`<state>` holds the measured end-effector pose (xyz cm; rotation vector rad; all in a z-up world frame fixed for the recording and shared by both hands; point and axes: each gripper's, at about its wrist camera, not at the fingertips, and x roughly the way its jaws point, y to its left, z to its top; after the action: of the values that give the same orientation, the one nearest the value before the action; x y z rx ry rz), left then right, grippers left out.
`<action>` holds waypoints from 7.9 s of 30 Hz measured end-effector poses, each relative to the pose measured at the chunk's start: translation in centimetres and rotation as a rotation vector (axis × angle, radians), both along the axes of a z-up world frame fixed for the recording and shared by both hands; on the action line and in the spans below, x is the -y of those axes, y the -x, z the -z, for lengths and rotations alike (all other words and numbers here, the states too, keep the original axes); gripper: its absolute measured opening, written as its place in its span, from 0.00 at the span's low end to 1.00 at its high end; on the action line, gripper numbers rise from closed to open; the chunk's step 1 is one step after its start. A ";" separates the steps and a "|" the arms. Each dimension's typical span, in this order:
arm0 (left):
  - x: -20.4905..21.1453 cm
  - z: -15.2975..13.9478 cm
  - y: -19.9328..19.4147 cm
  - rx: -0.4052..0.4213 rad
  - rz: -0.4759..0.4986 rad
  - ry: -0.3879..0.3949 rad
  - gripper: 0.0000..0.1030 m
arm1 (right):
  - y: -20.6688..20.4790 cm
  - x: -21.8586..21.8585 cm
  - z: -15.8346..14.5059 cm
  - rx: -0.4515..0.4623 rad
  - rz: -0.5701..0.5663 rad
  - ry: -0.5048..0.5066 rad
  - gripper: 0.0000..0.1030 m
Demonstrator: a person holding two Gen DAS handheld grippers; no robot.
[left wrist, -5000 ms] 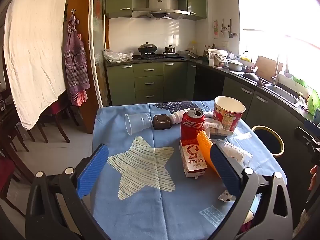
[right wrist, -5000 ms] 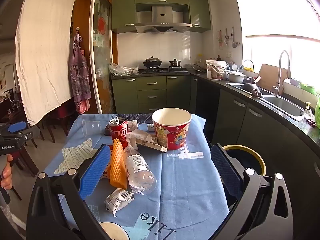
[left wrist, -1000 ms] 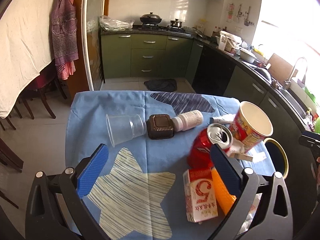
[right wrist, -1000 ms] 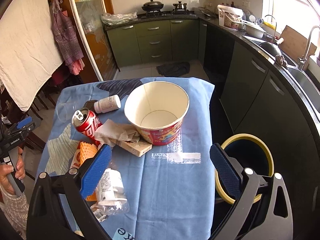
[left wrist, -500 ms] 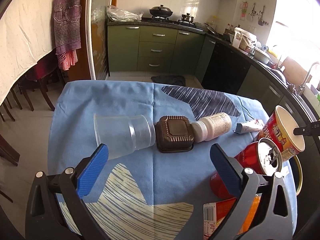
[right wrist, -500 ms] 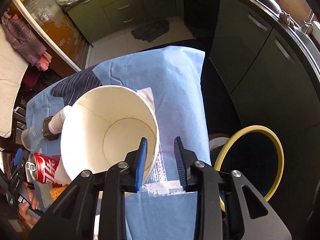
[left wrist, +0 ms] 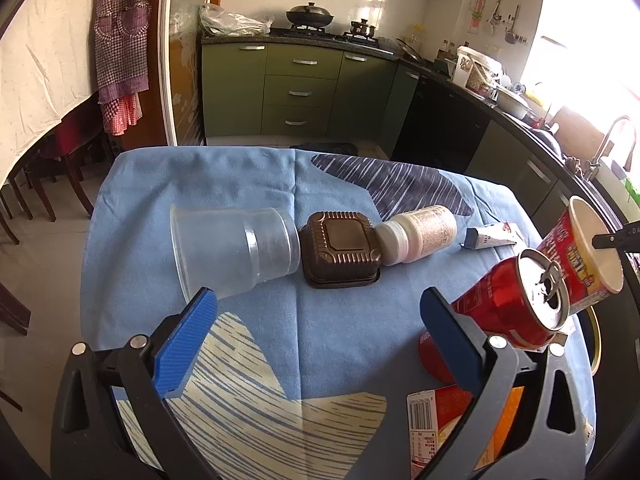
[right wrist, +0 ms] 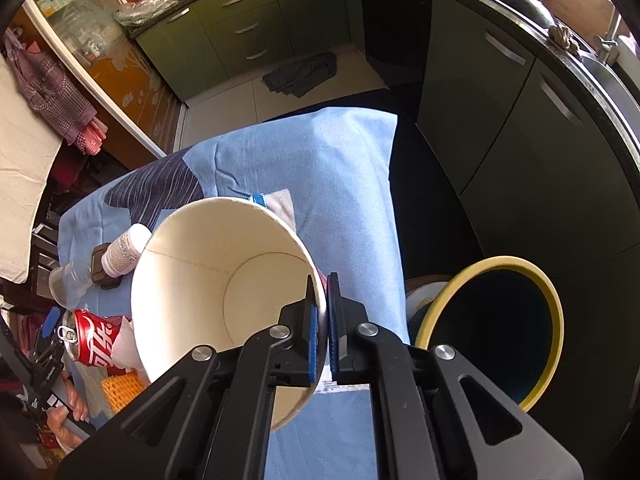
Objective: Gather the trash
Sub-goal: 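Carry the bucket over the yellow-rimmed bin and open the right tool, then move the left tool to the red Coca-Cola can and close on it, then lift the can with the left tool, carry it over the bin, release, then grasp the clear plastic water bottle with the right tool, then carry the bottle over the bin and open the right tool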
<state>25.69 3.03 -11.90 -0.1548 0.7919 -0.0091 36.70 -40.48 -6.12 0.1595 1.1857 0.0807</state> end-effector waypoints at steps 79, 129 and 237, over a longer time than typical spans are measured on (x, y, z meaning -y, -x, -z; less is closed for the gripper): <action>12.8 -3.0 1.7 0.076 0.177 -0.130 0.65 | 10.1 20.1 11.9 -0.071 0.271 -0.182 0.37; 52.4 -2.2 -0.9 -0.116 0.757 -0.062 0.66 | 25.6 28.5 7.4 0.145 0.249 -0.268 0.37; 10.3 -6.7 12.8 0.018 0.316 -0.174 0.88 | 7.1 19.5 13.3 -0.184 0.225 0.005 0.75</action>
<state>12.90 -7.30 -5.16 0.1364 0.7888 -0.2393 29.64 -59.97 -19.44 0.2997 1.3435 -0.1374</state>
